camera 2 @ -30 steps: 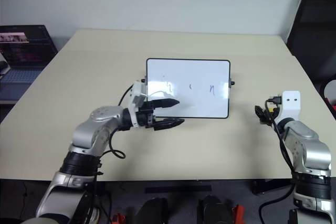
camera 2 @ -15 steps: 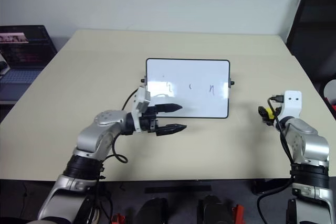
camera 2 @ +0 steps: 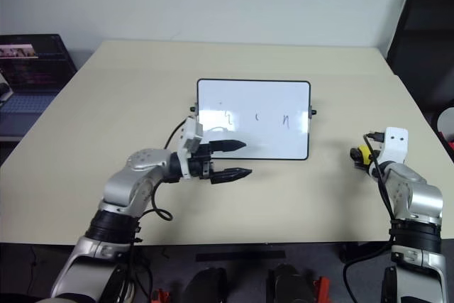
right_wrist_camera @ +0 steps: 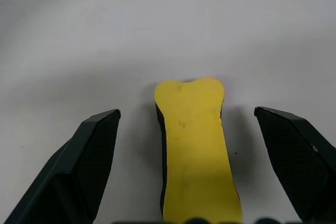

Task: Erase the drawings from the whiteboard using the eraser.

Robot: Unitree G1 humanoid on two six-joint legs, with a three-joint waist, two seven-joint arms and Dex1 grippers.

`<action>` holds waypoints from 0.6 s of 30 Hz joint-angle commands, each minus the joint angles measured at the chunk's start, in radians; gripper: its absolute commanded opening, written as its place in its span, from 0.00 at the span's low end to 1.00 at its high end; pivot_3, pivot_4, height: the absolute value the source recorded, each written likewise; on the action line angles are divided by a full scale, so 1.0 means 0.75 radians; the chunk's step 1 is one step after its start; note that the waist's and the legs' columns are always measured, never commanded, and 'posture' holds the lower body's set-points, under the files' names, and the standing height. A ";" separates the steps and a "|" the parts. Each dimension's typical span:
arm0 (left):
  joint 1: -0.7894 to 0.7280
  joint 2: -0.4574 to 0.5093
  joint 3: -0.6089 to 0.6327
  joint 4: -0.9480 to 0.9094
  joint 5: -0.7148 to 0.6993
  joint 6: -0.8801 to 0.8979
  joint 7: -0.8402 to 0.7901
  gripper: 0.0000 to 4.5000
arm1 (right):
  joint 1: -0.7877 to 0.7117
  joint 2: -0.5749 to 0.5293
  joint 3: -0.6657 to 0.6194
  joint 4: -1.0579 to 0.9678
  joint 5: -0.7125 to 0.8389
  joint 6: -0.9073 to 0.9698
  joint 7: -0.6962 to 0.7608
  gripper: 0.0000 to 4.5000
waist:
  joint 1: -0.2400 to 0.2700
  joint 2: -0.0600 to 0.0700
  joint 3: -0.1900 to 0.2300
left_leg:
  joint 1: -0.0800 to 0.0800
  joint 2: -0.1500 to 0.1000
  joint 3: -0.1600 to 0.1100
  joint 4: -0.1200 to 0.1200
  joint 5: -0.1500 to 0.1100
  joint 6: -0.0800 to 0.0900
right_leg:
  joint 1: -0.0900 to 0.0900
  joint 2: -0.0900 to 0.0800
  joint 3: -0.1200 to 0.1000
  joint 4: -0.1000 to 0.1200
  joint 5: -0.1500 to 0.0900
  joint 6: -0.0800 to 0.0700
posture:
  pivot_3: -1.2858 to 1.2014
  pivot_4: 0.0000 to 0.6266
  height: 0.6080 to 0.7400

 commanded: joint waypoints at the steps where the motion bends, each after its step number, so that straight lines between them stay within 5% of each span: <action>1: -0.012 0.005 0.008 -0.031 -0.002 -0.022 -0.013 1.00 | -0.030 -0.010 -0.042 -0.011 0.011 -0.001 -0.001 1.00 | 0.000 0.000 0.000 | 0.000 0.000 0.000 0.000 0.000 0.000 | 0.000 0.000 0.000 0.000 0.000 0.000 | 0.52 0.24 1.00; 12: -0.026 0.013 0.020 -0.031 -0.001 -0.021 -0.005 1.00 | -0.029 0.006 -0.065 0.007 0.011 0.023 -0.017 1.00 | 0.000 0.000 0.000 | 0.000 0.000 0.000 0.000 0.000 0.000 | 0.000 0.000 0.000 0.000 0.000 0.000 | 0.52 0.24 1.00; 18: -0.050 0.015 0.033 -0.002 0.001 -0.022 0.001 1.00 | -0.034 0.004 -0.067 0.036 -0.004 -0.005 -0.027 0.64 | 0.000 0.000 0.000 | 0.000 0.000 0.000 0.000 0.000 0.000 | 0.000 0.000 0.000 0.000 0.000 0.000 | 0.52 0.24 1.00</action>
